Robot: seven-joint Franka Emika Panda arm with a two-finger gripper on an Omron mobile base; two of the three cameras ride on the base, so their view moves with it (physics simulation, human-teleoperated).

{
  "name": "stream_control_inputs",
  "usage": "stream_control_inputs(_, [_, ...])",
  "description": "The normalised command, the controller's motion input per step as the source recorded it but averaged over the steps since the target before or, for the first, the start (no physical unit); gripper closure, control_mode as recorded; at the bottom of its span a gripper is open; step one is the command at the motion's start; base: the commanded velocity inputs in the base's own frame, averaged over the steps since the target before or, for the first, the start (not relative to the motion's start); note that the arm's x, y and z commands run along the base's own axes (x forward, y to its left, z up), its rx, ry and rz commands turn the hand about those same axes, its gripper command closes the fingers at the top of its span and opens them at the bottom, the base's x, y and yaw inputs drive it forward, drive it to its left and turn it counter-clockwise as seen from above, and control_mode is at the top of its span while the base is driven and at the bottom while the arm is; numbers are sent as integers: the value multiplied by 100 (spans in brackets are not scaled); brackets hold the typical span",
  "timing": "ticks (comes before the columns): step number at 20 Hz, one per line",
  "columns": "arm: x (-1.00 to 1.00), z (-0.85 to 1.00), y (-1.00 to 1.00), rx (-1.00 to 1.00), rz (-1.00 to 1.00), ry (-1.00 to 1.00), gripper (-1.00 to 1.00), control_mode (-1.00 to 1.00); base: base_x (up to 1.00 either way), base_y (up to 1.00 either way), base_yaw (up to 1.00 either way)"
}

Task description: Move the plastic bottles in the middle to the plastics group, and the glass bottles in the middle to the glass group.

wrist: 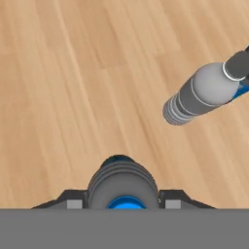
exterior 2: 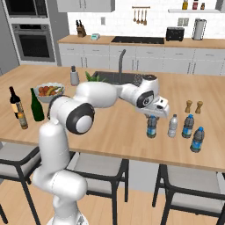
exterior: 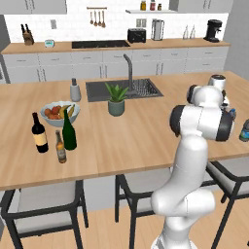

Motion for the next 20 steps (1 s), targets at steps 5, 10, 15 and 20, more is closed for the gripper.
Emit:
stream_control_inputs(5, [-28, 0, -71, 0, -18, -4, 100, -100, 0, 0, 0])
stream_control_inputs(10, [-11, -6, -60, 4, -12, -8, 100, -100, 0, 0, 0])
stream_control_inputs(15, [0, 0, -44, 2, -4, -7, 100, -100, 0, 0, 0])
stream_control_inputs(20, [-1, 0, -53, 3, -4, -5, 100, -100, 0, 0, 0])
